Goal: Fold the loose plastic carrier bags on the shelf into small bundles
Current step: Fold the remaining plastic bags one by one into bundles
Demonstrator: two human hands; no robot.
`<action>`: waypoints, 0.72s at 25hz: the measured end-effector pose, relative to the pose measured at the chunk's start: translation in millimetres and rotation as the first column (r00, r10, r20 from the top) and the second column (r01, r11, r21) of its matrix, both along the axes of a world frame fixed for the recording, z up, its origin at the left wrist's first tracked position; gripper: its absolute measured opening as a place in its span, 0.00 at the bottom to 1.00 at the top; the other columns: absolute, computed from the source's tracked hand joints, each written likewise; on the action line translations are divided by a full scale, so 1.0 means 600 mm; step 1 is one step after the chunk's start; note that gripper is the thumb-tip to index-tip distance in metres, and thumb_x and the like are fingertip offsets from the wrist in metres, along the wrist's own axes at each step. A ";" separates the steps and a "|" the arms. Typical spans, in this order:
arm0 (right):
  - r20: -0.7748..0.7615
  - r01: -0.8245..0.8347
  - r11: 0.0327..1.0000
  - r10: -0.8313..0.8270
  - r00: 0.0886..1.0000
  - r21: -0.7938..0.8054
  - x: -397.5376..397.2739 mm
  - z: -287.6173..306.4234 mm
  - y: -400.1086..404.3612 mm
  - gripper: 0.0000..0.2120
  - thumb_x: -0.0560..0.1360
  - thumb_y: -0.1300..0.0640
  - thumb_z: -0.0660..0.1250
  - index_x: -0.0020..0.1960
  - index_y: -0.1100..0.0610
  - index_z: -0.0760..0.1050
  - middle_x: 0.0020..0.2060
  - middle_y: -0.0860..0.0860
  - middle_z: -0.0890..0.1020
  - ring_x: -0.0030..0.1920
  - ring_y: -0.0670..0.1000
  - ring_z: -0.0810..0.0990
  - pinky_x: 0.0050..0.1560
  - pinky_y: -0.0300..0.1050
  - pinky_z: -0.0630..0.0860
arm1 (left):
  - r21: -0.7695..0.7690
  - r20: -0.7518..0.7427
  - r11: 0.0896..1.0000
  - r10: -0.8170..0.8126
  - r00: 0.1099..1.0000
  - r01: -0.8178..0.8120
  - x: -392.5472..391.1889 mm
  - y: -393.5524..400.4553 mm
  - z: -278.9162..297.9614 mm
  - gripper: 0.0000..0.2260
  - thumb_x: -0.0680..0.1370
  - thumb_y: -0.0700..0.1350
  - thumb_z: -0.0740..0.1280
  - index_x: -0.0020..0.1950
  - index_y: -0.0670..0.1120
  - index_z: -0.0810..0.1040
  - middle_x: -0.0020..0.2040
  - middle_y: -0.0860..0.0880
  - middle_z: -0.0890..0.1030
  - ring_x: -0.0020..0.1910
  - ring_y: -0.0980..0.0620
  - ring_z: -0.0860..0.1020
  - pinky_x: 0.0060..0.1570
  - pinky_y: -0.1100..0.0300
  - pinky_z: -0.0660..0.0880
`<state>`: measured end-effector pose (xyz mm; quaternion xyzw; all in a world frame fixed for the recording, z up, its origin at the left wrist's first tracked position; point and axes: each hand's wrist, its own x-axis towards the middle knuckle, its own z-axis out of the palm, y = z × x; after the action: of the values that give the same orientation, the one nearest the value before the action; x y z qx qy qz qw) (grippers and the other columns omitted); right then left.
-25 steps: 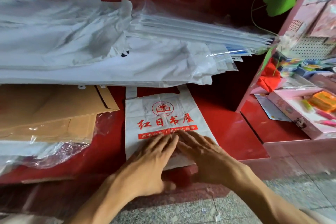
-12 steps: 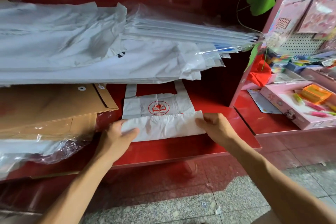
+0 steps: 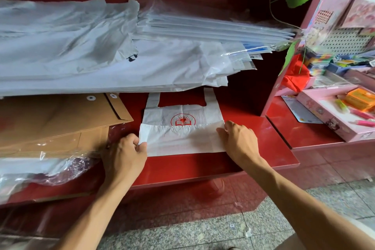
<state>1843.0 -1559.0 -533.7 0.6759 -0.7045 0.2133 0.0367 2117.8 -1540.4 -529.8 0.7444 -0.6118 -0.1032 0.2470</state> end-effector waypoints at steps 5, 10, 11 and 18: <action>0.027 0.073 0.991 -0.076 0.997 0.116 0.008 0.007 -0.004 0.14 0.79 0.47 0.62 0.54 0.58 0.75 0.46 0.57 0.83 0.48 0.60 0.80 0.45 0.48 0.69 | -0.206 0.294 0.834 -0.447 0.845 0.512 -0.017 -0.024 -0.003 0.19 0.71 0.31 0.65 0.61 0.43 0.78 0.66 0.45 0.76 0.64 0.44 0.74 0.68 0.58 0.63; -0.210 -0.128 0.979 0.093 0.973 -0.160 0.036 0.001 0.002 0.14 0.74 0.51 0.67 0.58 0.54 0.74 0.50 0.52 0.80 0.49 0.58 0.78 0.49 0.51 0.68 | -0.042 0.233 0.722 -0.665 0.709 0.691 -0.052 -0.037 -0.038 0.24 0.79 0.47 0.48 0.70 0.44 0.73 0.72 0.48 0.72 0.72 0.49 0.69 0.72 0.62 0.57; -0.238 -0.309 0.947 0.280 0.930 -0.092 0.051 -0.008 0.008 0.19 0.76 0.49 0.63 0.64 0.54 0.73 0.60 0.53 0.78 0.58 0.58 0.76 0.55 0.51 0.69 | 0.000 0.239 0.733 -0.660 0.712 0.680 -0.050 -0.038 -0.043 0.28 0.78 0.52 0.44 0.74 0.47 0.70 0.75 0.50 0.67 0.75 0.51 0.64 0.73 0.59 0.53; -0.067 -0.348 0.835 0.413 0.908 0.427 0.029 0.015 0.050 0.48 0.69 0.23 0.45 0.80 0.51 0.43 0.79 0.48 0.44 0.79 0.51 0.43 0.77 0.52 0.43 | 0.352 0.206 0.761 -0.631 0.748 0.545 0.006 -0.009 -0.012 0.44 0.65 0.80 0.39 0.78 0.62 0.37 0.76 0.60 0.31 0.75 0.57 0.30 0.74 0.50 0.33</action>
<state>1860.5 -1529.0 -524.5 0.8100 -0.5791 0.0118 -0.0923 2121.4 -1545.6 -537.2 0.5440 -0.8274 -0.1394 -0.0020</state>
